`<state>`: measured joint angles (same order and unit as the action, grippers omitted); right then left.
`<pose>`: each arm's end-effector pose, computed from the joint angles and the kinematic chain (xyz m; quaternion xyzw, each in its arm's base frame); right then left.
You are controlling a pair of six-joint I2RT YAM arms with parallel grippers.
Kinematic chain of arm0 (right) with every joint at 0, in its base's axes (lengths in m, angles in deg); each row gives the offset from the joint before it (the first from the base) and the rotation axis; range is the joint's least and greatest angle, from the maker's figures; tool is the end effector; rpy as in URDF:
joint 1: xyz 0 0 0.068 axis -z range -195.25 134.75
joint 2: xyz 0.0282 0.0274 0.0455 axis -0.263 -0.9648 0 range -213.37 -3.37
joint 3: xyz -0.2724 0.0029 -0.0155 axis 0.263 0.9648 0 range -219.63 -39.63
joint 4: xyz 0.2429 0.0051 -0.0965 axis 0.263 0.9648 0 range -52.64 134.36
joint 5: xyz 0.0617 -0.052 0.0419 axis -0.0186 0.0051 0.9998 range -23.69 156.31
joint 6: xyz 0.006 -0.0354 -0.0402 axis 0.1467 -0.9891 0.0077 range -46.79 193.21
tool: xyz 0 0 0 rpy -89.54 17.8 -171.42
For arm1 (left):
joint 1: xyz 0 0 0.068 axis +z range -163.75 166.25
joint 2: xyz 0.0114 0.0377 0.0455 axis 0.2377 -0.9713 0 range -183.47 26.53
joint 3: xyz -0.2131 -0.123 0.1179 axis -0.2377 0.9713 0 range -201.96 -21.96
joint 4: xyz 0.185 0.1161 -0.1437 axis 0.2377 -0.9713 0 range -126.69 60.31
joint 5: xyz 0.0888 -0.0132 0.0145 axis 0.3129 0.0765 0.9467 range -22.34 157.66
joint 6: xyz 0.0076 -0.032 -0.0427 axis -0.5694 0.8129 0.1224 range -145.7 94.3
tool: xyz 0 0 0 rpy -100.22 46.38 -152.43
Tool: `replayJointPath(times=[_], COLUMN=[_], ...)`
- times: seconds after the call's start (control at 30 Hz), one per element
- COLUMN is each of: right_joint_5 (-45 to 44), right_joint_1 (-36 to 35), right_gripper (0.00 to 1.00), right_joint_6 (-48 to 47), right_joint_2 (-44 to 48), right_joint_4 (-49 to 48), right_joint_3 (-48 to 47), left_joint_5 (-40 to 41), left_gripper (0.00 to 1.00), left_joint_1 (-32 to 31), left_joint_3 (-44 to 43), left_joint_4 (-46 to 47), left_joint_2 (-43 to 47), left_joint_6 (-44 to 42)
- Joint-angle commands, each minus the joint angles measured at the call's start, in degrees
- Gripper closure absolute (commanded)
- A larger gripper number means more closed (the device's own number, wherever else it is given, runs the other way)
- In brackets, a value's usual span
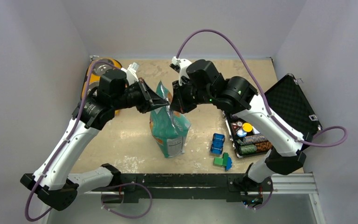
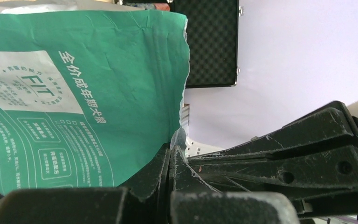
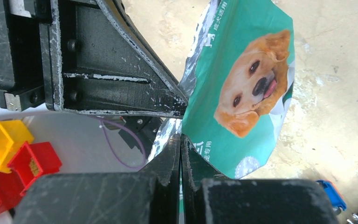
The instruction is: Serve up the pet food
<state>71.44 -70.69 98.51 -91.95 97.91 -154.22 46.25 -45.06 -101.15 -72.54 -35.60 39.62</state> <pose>0.1662 0.2467 0.4767 -0.2500 0.8484 0.3313 0.3285 0.1724 -0.1201 0.4295 -0.1489 0.8248 -0.4947 0.2299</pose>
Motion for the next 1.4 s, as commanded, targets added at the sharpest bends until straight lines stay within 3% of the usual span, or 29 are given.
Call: replayJointPath(times=[0.0, 0.17, 0.33, 0.6, 0.8, 1.17, 1.37], right_joint_5=[-10.8, -22.0, -27.3, -31.0, -19.8, -10.7, -6.9], right_joint_1=[-3.6, -6.3, -8.3, -9.4, -8.1, -5.5, -5.5], right_gripper=[1.0, 1.0, 1.0, 1.0, 1.0, 0.61, 0.56], right_joint_6=[-3.1, -4.1, -6.6, -8.2, -9.4, -8.0, -8.3], right_joint_2=[-1.4, -4.5, -9.4, -10.7, -4.8, -4.2, -4.9], right_joint_4=[7.2, 11.5, 13.9, 15.8, 9.6, 7.3, 5.8], right_joint_3=[-3.7, -7.3, -12.2, -13.8, -8.3, -10.2, -12.1], left_joint_5=[4.6, 8.9, 9.6, 6.4, 5.2, 5.4, 4.8], left_gripper=[1.0, 1.0, 1.0, 1.0, 1.0, 1.0, 1.0], left_joint_1=[0.0, -0.1, 0.0, -0.1, 0.0, -0.1, -0.1], left_joint_3=[-5.6, -14.4, -16.9, -15.7, -11.3, -9.1, -8.4], left_joint_4=[-10.3, -27.3, -31.0, -24.6, -15.5, -12.2, -11.6], left_joint_2=[-2.1, -8.5, -10.3, -9.7, -6.3, -4.6, -4.4], left_joint_6=[-4.0, -9.2, -11.5, -12.7, -11.2, -7.9, -7.2])
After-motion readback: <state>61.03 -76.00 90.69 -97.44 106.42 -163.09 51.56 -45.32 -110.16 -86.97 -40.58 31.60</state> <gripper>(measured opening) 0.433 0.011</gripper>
